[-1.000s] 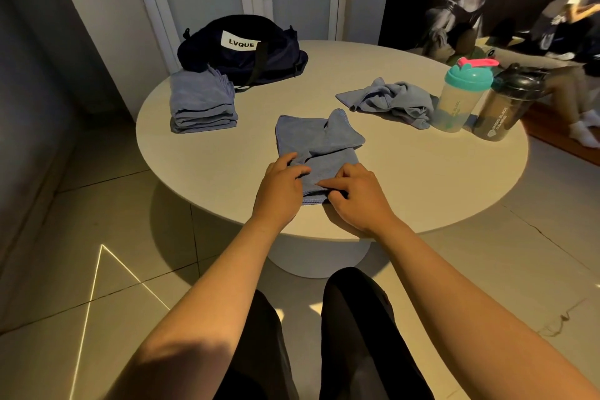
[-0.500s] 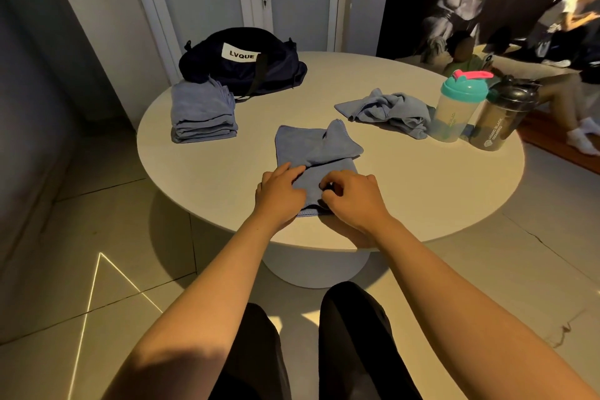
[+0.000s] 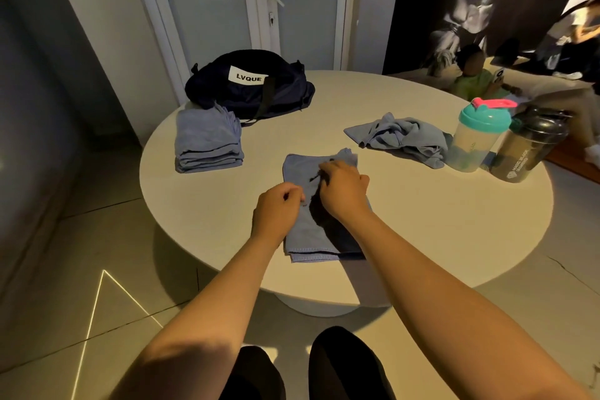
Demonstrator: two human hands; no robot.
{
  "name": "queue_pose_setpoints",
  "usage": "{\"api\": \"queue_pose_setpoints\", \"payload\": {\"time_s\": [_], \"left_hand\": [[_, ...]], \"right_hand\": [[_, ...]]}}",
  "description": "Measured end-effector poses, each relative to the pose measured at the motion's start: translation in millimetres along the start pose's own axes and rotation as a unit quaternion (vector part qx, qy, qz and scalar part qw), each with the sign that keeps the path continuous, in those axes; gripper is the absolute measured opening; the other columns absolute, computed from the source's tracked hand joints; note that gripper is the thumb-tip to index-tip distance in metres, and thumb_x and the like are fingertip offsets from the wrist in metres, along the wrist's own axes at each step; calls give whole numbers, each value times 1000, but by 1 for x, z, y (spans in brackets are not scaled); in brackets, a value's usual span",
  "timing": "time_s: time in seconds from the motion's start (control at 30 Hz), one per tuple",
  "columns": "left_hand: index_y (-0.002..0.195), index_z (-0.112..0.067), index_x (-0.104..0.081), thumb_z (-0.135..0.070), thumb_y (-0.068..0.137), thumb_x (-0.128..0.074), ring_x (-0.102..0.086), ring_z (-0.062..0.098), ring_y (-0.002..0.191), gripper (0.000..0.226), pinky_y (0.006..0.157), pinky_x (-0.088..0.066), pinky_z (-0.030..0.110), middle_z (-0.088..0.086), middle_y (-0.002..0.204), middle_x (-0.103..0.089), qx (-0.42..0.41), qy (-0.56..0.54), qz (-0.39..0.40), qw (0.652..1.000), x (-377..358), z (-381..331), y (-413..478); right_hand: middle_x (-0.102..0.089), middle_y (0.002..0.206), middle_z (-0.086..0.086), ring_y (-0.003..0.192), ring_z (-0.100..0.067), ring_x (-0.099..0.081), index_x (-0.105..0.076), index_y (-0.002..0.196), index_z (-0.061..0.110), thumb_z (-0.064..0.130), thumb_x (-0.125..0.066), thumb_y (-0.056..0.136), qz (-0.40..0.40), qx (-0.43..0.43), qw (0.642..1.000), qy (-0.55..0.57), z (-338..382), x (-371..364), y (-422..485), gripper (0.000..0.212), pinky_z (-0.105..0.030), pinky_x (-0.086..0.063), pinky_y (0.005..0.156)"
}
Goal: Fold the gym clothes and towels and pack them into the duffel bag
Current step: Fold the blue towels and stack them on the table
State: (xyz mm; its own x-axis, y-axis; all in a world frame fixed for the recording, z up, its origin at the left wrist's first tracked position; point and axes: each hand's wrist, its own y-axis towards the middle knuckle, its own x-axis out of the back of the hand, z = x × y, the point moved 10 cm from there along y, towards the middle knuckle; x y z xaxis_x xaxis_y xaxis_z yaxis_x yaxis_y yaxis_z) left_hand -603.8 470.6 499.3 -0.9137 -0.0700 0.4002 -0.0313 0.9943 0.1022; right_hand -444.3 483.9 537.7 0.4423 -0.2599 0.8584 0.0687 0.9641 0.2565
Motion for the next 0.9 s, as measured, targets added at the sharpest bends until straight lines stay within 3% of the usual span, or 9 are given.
{"api": "queue_pose_setpoints", "payload": {"time_s": [0.13, 0.23, 0.33, 0.47, 0.6, 0.67, 0.73, 0.83, 0.9], "left_hand": [[107, -44, -51, -35, 91, -49, -65, 19, 95, 18, 79, -57, 47, -5, 106, -68, -12, 7, -56, 998, 11, 9, 5], [120, -45, -51, -25, 95, -54, -61, 17, 109, 32, 88, -54, 42, -1, 119, -66, -41, 21, -30, 998, 3, 10, 7], [130, -35, -61, -22, 97, -51, -48, 22, 122, 37, 102, -44, 39, -4, 132, -62, -75, 138, 13, 987, -16, 10, 10], [149, -24, -46, -27, 102, -45, -33, 23, 138, 47, 116, -26, 35, -3, 155, -42, -45, 236, 39, 970, -24, 14, 16], [143, -16, -53, -20, 98, -52, -50, 19, 125, 45, 109, -39, 34, 1, 147, -48, -36, 127, -4, 991, -12, 16, 14], [132, -15, -60, -19, 97, -53, -55, 15, 110, 37, 95, -44, 28, 1, 138, -53, -15, 95, -39, 995, -3, 17, 11], [130, -14, -59, -21, 95, -56, -56, 20, 115, 35, 95, -46, 30, 2, 137, -51, -17, 104, -52, 993, 0, 15, 10], [149, -13, -42, -29, 95, -59, -35, 22, 142, 58, 114, -36, 37, 1, 159, -28, -48, 142, -17, 989, -11, 9, 7], [156, -15, -31, -31, 98, -58, -16, 15, 150, 66, 123, -20, 34, -3, 167, -15, -91, 178, 13, 980, -19, 3, 6]], "right_hand": [[-50, 149, -13, 134, -27, -47, -44, 149, 12, -1, -42, 101, 125, 138, 966, 179, 46, -29, -6, 51, -30, -37, 110], [-55, 143, -16, 129, -32, -51, -48, 146, 11, 1, -47, 98, 60, 86, 985, 138, 25, -29, 0, 49, -41, -42, 107], [-62, 126, -14, 113, -36, -58, -60, 133, 14, 15, -52, 97, 13, 34, 999, 2, -4, -27, 1, 37, -43, -45, 93], [-55, 139, -8, 131, -28, -46, -55, 139, 17, 27, -46, 103, 92, 66, 993, -8, -9, -45, -10, 39, -45, -31, 108], [-51, 140, -6, 135, -25, -41, -58, 135, 20, 35, -43, 103, -1, 46, 997, -59, -9, -18, -22, 38, -49, -22, 114], [-44, 145, -6, 139, -24, -34, -53, 139, 25, 41, -37, 104, 36, 20, 996, -76, -13, -26, -29, 41, -53, -15, 117], [-34, 154, -6, 146, -24, -24, -41, 147, 30, 51, -28, 104, 90, 7, 993, -78, -17, -38, -33, 49, -55, -9, 119], [-10, 167, -6, 154, -22, -1, -19, 158, 34, 60, -16, 103, 163, 1, 983, -90, -21, -50, -32, 61, -58, 8, 119], [-12, 166, -7, 154, -23, 0, -20, 158, 33, 60, -9, 101, 157, 9, 984, -88, -20, -48, -33, 63, -59, 9, 118]]}}
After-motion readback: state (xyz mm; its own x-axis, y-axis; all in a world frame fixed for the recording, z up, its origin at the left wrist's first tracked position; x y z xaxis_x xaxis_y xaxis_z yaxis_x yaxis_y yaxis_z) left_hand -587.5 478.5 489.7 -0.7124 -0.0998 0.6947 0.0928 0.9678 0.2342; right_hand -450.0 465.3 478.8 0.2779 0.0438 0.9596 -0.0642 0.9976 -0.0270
